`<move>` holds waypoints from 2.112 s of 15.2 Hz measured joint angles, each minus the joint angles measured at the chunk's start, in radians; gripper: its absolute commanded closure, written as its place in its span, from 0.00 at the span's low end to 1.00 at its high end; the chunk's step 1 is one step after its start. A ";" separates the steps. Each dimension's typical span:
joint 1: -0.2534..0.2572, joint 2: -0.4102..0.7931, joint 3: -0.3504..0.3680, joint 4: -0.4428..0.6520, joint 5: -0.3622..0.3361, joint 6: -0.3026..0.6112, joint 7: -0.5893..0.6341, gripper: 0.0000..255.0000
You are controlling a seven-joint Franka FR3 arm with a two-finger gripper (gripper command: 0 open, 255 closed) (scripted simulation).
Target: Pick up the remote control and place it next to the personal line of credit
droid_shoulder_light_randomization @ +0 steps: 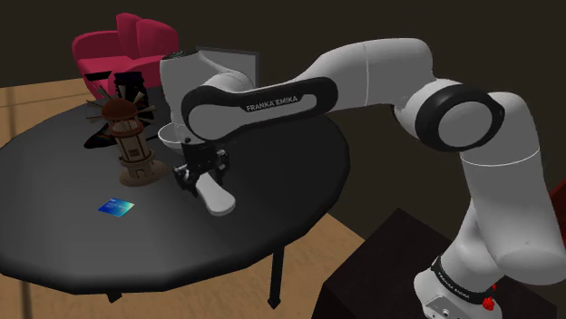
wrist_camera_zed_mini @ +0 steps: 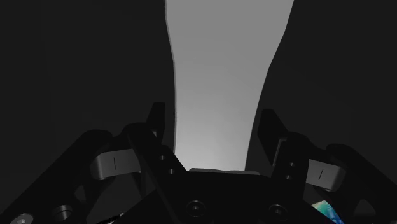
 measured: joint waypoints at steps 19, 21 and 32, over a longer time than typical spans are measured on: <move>0.151 0.282 -0.015 0.300 -0.053 -0.022 0.094 1.00; 0.148 0.282 -0.015 0.283 -0.054 -0.004 0.095 1.00; 0.147 0.280 -0.015 0.274 -0.054 0.003 0.096 0.00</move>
